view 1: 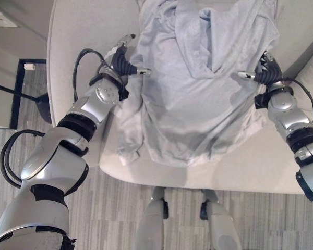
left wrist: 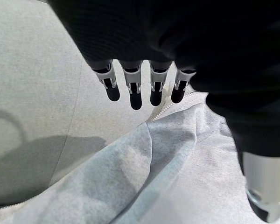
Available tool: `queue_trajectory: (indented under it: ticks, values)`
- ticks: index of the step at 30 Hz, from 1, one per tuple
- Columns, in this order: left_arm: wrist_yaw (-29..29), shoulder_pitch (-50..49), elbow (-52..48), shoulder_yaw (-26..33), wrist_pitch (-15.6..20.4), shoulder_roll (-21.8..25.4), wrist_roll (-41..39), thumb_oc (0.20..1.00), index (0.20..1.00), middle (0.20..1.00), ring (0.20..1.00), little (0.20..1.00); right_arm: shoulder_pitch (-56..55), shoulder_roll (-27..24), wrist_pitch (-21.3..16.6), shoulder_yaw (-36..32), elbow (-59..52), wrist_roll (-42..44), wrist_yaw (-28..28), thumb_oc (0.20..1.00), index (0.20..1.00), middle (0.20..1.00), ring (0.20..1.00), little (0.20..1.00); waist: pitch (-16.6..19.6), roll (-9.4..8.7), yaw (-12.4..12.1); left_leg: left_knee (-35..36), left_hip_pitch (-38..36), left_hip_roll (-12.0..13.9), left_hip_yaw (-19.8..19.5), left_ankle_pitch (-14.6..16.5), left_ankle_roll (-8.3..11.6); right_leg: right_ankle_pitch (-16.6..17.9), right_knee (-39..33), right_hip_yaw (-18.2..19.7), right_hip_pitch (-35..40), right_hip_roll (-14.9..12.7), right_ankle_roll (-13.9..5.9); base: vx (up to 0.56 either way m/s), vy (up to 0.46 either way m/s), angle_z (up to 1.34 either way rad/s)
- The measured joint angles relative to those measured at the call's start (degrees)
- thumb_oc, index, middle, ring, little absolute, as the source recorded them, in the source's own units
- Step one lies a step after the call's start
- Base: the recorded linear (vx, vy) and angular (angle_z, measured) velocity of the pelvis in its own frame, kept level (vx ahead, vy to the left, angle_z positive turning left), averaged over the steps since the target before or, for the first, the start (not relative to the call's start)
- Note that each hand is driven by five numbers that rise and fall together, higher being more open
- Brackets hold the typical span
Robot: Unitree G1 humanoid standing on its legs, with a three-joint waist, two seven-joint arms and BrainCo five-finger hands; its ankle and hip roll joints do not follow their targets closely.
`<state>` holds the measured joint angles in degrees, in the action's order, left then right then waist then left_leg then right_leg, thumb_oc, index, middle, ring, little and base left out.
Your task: Hang the clothes on the sofa on the clothes rack.
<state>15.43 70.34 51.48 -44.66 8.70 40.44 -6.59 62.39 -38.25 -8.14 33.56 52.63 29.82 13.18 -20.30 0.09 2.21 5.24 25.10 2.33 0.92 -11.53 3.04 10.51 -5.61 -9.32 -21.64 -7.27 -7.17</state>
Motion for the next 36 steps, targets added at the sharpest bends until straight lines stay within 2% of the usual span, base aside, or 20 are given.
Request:
queue_trajectory:
  ticks: [8, 14, 30, 31, 32, 33, 34, 36]
  values:
    - [-0.05, 0.39, 0.52, -0.12, 0.01, -0.11, 0.0, 1.0, 1.0, 1.0, 1.0, 1.0, -1.51, 0.0, -0.11, -1.68, -0.68, -0.03, 0.1, 1.0, 1.0, 1.0, 1.0, 1.0, 0.02, -0.04, 2.26, 0.0, 0.7, 0.03, 0.11, 0.03, 0.03, 0.06, 0.0, 0.16, -0.76, 0.03, -0.06, 0.0, 0.002, -0.01]
    - [-0.22, 2.43, 2.72, -1.72, -0.04, -2.55, 0.0, 1.0, 1.0, 1.0, 1.0, 1.0, -0.35, 0.17, -0.27, -1.48, -2.95, -0.04, 0.28, 1.0, 1.0, 1.0, 1.0, 1.0, 0.02, -0.04, 2.27, -0.01, 1.86, 0.05, 0.41, -0.06, -0.09, 0.28, 0.0, 0.43, -2.13, 0.03, -0.08, 0.0, 0.003, -0.01]
    - [-0.02, 3.15, 2.72, -1.72, -0.05, -2.51, -0.04, 1.0, 1.0, 1.0, 1.0, 1.0, 1.42, 0.97, -0.82, 2.5, -5.22, -0.05, 0.47, 1.0, 1.0, 1.0, 1.0, 1.0, 0.01, -0.12, 2.22, -0.01, 2.83, 0.1, 0.49, -0.14, -0.19, 0.45, 0.01, 0.48, -3.11, 0.09, -0.09, 0.0, 0.0, 0.0]
    - [-0.02, 3.15, 2.72, -1.72, -0.05, -2.51, -0.04, 0.655, 0.655, 0.655, 0.655, 0.655, 1.44, 1.07, -0.82, 2.75, -5.22, -0.05, 0.47, 1.0, 1.0, 1.0, 1.0, 1.0, 0.01, -0.12, 2.22, -0.01, 2.83, 0.1, 0.5, -0.16, -0.21, 0.48, 0.01, 0.49, -3.11, 0.08, -0.08, 0.0, 0.0, 0.0]
    - [-0.02, 3.15, 2.72, -1.72, -0.05, -2.51, -0.04, 0.398, 0.398, 0.398, 0.398, 0.398, 1.45, 1.08, -0.82, 2.94, -5.23, -0.05, 0.46, 0.953, 0.953, 0.953, 0.953, 0.953, 0.01, -0.12, 2.21, -0.01, 2.81, 0.1, 0.5, -0.18, -0.23, 0.49, 0.01, 0.49, -3.1, 0.08, -0.08, 0.0, 0.0, 0.0]
    - [0.02, 3.15, 2.73, -1.71, -0.05, -2.51, -0.06, 0.2, 0.2, 0.2, 0.2, 0.2, 1.46, 1.09, -0.82, 2.95, -5.22, -0.05, 0.44, 0.247, 0.247, 0.247, 0.247, 0.247, 0.01, -0.12, 2.2, -0.01, 2.81, 0.1, 0.5, -0.19, -0.24, 0.5, 0.01, 0.48, -3.09, 0.09, -0.07, 0.0, 0.0, 0.0]
    - [0.12, 3.17, 2.73, -1.65, -0.05, -2.5, -0.09, 0.2, 0.2, 0.2, 0.2, 0.2, 1.46, 1.1, -0.81, 2.96, -5.23, -0.05, 0.43, 0.2, 0.2, 0.2, 0.2, 0.2, 0.01, -0.12, 2.2, -0.01, 2.8, 0.1, 0.49, -0.21, -0.26, 0.51, 0.01, 0.47, -3.07, 0.09, -0.07, 0.0, 0.0, 0.0]
    - [0.43, 3.33, 2.73, -1.56, -0.05, -2.36, -0.23, 0.2, 0.2, 0.2, 0.2, 0.2, 1.6, 1.1, -0.81, 3.13, -5.23, -0.05, 0.48, 0.2, 0.2, 0.2, 0.2, 0.2, 0.01, -0.12, 2.2, -0.01, 2.73, 0.1, 0.48, -0.23, -0.28, 0.52, 0.01, 0.45, -2.99, 0.09, -0.06, 0.0, 0.0, 0.0]
